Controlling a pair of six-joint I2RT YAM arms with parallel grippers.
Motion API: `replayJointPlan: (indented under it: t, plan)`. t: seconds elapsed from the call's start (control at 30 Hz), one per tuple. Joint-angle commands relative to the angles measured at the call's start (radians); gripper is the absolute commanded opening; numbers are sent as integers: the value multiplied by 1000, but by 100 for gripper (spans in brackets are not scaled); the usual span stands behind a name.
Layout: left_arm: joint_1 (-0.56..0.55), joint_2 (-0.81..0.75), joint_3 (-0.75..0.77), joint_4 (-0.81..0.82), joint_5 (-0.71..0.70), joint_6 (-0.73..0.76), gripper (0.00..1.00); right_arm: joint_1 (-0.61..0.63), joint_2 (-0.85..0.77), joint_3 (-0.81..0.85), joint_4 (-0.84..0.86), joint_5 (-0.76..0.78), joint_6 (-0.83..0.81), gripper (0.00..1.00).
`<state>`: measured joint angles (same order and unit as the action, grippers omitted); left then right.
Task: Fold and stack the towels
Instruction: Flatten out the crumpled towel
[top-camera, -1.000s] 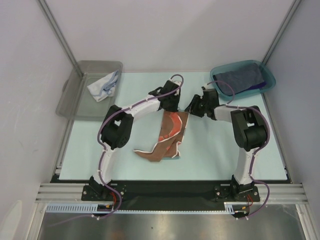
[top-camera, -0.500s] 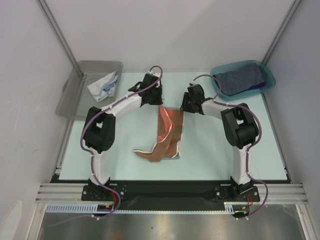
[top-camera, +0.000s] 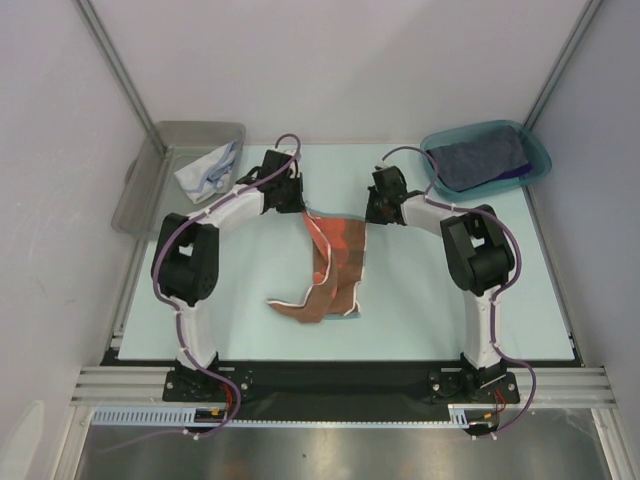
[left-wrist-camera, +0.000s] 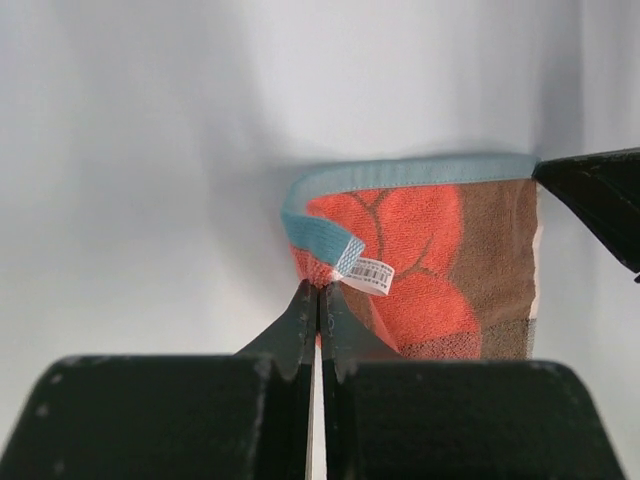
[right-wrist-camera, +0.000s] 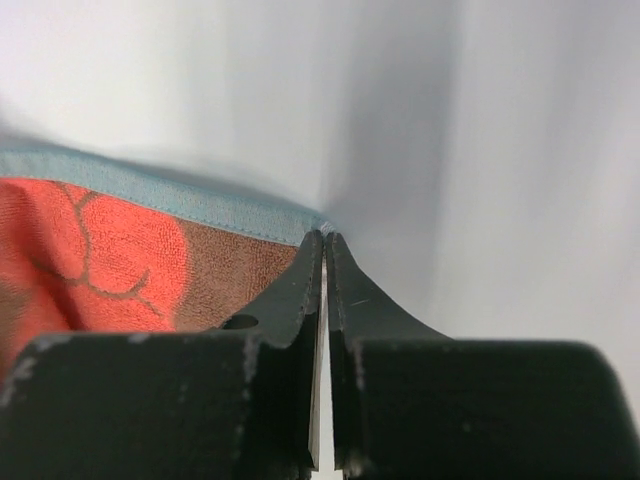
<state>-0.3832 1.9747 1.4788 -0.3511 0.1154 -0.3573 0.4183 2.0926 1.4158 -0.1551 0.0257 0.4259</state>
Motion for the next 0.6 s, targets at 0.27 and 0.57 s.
replayJointPlan:
  t: [0.27, 0.57]
  plan:
    - [35, -197, -41, -3, 52, 57, 0, -3, -219, -44, -90, -6, -114, 0]
    - [35, -443, -18, -12, 214, 179, 0, -32, -610, -120, -29, 72, -183, 0]
